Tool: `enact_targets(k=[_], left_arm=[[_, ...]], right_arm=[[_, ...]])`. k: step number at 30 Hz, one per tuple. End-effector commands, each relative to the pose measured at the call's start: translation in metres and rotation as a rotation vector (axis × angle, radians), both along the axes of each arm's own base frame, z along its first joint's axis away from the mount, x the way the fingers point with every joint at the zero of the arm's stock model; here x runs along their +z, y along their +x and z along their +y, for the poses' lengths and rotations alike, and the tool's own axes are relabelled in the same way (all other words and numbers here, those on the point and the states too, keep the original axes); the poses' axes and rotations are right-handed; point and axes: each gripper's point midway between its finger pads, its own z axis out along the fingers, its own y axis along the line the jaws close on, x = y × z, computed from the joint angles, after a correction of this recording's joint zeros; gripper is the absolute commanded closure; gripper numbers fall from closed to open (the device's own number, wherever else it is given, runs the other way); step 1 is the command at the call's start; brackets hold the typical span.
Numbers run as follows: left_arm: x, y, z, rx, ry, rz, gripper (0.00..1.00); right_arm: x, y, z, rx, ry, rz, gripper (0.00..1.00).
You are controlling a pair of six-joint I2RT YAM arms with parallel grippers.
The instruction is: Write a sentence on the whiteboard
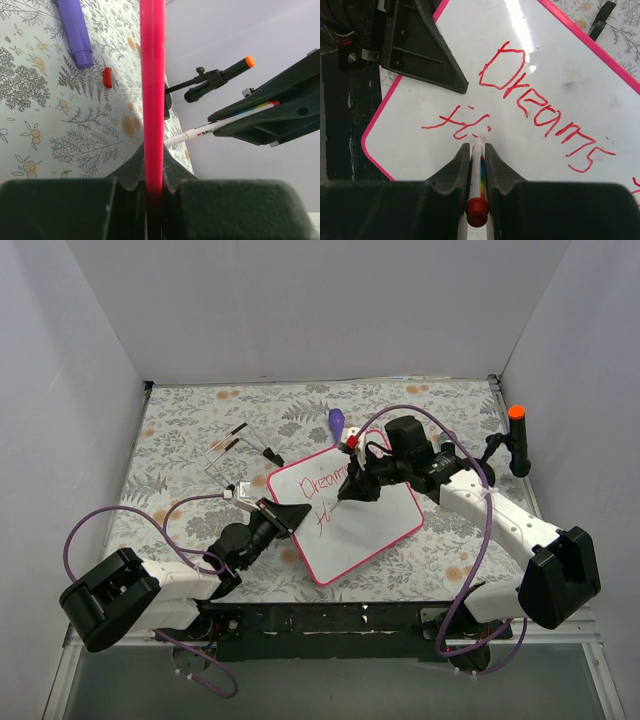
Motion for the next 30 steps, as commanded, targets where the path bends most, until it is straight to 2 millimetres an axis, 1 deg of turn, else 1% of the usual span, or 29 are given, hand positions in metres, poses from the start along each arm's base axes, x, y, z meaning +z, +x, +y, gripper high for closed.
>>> enact_targets(k=[1, 5, 10, 14, 17, 23, 25, 27, 30], left_arm=[[0.078, -0.005, 0.002, -0.011, -0.239, -0.155, 1.0], [0.077, -0.004, 0.002, -0.01, -0.236, -0.154, 1.0], [0.078, -0.004, 0.002, -0.01, -0.238, -0.156, 1.0], [0.079, -0.003, 0.001, -0.01, -0.238, -0.156, 1.0], [0.078, -0.003, 0.001, -0.011, -0.237, -0.157, 1.0], [0.078, -0.004, 0.001, -0.011, -0.237, -0.155, 1.0], [0.078, -0.004, 0.001, -0.012, -0.237, -0.157, 1.0], [0.078, -0.004, 0.001, -0.013, -0.237, -0.156, 1.0], [0.078, -0.004, 0.001, -0.013, -0.239, -0.156, 1.0]], right_arm=[[0.011, 0.017, -0.001, -0.048, 0.017, -0.053, 0.99], [0.01, 0.013, -0.002, -0.036, 0.018, -0.041, 0.99], [0.004, -0.002, -0.001, 0.037, 0.03, -0.012, 0.99], [-0.004, -0.015, -0.001, 0.077, 0.018, 0.01, 0.99], [-0.008, -0.021, -0.003, 0.092, 0.008, 0.015, 0.99], [-0.014, -0.025, -0.004, 0.101, -0.007, 0.019, 0.99], [-0.013, -0.021, -0.005, 0.082, -0.016, 0.004, 0.99], [-0.009, -0.011, -0.005, 0.042, -0.024, -0.018, 0.99], [0.004, 0.006, -0.007, -0.014, -0.017, -0.044, 0.99]])
